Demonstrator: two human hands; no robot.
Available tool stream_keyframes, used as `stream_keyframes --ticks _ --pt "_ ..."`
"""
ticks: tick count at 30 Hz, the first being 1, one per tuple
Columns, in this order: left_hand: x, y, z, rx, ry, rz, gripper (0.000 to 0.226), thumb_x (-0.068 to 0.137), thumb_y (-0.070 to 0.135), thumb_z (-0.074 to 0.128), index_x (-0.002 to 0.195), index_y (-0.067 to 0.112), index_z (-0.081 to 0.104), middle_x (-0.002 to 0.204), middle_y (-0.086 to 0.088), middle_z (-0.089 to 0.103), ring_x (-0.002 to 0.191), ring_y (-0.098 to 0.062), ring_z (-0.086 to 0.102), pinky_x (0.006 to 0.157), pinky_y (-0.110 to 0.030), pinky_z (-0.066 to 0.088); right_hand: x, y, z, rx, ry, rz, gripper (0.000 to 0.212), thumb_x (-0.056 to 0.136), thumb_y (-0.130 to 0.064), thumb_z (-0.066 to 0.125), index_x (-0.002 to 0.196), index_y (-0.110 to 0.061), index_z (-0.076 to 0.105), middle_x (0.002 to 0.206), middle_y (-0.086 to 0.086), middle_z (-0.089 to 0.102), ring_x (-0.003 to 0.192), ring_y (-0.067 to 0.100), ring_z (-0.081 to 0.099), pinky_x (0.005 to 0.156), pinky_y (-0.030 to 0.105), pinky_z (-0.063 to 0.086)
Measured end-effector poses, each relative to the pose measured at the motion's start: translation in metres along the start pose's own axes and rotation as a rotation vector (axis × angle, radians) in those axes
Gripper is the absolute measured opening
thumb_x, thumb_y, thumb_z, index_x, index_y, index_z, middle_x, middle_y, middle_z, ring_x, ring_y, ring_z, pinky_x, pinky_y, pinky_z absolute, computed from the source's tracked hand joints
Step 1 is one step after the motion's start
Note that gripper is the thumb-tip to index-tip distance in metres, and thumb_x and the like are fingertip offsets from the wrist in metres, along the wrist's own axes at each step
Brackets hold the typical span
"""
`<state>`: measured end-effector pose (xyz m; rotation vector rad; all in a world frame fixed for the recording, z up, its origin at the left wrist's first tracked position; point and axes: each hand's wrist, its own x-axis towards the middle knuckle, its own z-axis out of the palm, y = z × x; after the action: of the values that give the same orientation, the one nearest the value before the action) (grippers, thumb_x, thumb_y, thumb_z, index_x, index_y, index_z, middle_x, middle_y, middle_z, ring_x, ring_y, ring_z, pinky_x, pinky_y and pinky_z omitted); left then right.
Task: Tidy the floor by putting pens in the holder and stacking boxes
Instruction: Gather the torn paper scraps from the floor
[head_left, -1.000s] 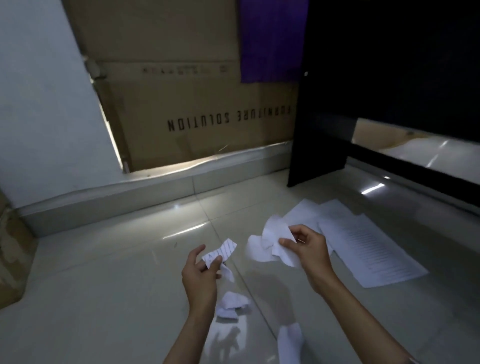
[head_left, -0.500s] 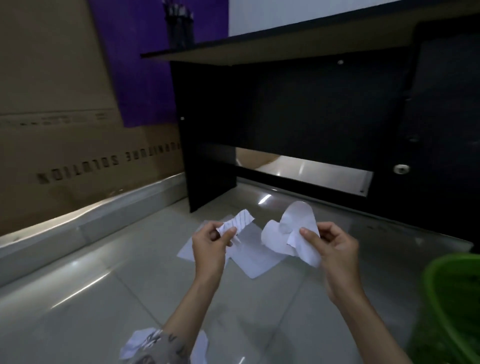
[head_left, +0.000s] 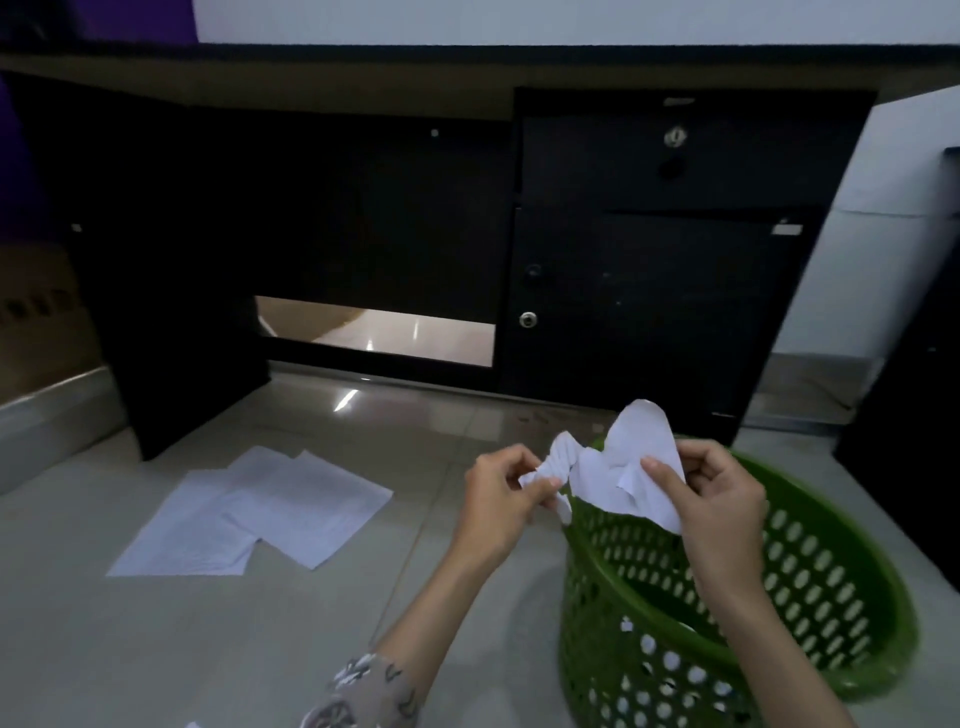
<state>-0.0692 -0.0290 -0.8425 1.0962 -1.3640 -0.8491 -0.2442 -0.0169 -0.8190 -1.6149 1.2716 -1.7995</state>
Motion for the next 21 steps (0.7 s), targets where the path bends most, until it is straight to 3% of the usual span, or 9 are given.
stream_keyframes --ticks 4,7,11,14,18,21 --pt "-0.001 -0.014 0.031 0.013 -0.011 -0.014 0.021 0.076 0.016 0.073 0.06 0.015 0.06 0.06 -0.002 0.058 0.059 -0.012 0.048 0.056 -0.027 0.038 -0.008 0.022 -0.028 -0.175 0.015 0.012 0.011 0.08 -0.008 0.068 0.088 -0.011 0.061 0.079 -0.002 0.064 0.074 0.006 0.061 0.059 0.01 0.049" --pt "-0.004 -0.012 0.044 0.05 -0.032 -0.042 0.021 0.078 0.019 0.072 0.061 0.018 0.06 0.062 0.003 0.058 0.062 -0.009 0.05 0.061 -0.025 0.042 -0.012 0.03 -0.039 -0.249 0.022 0.029 0.012 0.08 -0.009 0.068 0.088 -0.013 0.06 0.076 0.0 0.064 0.069 0.011 0.06 0.06 0.017 0.049" --pt "0.0 -0.02 0.053 0.264 -0.039 0.034 0.014 0.078 0.033 0.07 0.075 0.02 0.066 0.087 0.003 0.063 0.093 -0.013 0.056 0.084 -0.032 0.045 -0.011 0.037 -0.043 -0.344 0.003 0.053 0.019 0.078 -0.009 0.07 0.089 -0.016 0.057 0.069 0.008 0.059 0.065 0.023 0.057 0.056 0.023 0.045" --pt "0.004 -0.026 0.05 0.314 -0.035 0.014 0.027 0.079 0.039 0.068 0.097 0.019 0.068 0.109 0.0 0.061 0.112 -0.016 0.048 0.099 -0.037 0.039 -0.009 0.041 -0.042 -0.348 0.016 0.09 0.021 0.077 -0.009 0.071 0.092 -0.014 0.058 0.072 0.007 0.058 0.071 0.02 0.057 0.056 0.02 0.046" --pt "0.007 -0.026 0.034 0.265 0.023 0.008 0.027 0.08 0.037 0.067 0.1 0.019 0.067 0.11 0.001 0.062 0.112 -0.014 0.049 0.099 -0.035 0.039 -0.008 0.04 -0.043 -0.337 0.028 0.103 0.016 0.081 -0.013 0.067 0.095 -0.011 0.06 0.08 0.004 0.061 0.079 0.018 0.059 0.063 0.02 0.05" --pt "0.009 -0.028 0.015 0.166 0.121 -0.015 0.019 0.081 0.03 0.068 0.094 0.016 0.068 0.103 0.0 0.066 0.103 -0.011 0.054 0.092 -0.029 0.042 -0.011 0.033 -0.037 -0.288 0.012 0.081 0.01 0.083 -0.01 0.064 0.093 -0.01 0.062 0.081 0.005 0.062 0.08 0.018 0.059 0.066 0.006 0.046"
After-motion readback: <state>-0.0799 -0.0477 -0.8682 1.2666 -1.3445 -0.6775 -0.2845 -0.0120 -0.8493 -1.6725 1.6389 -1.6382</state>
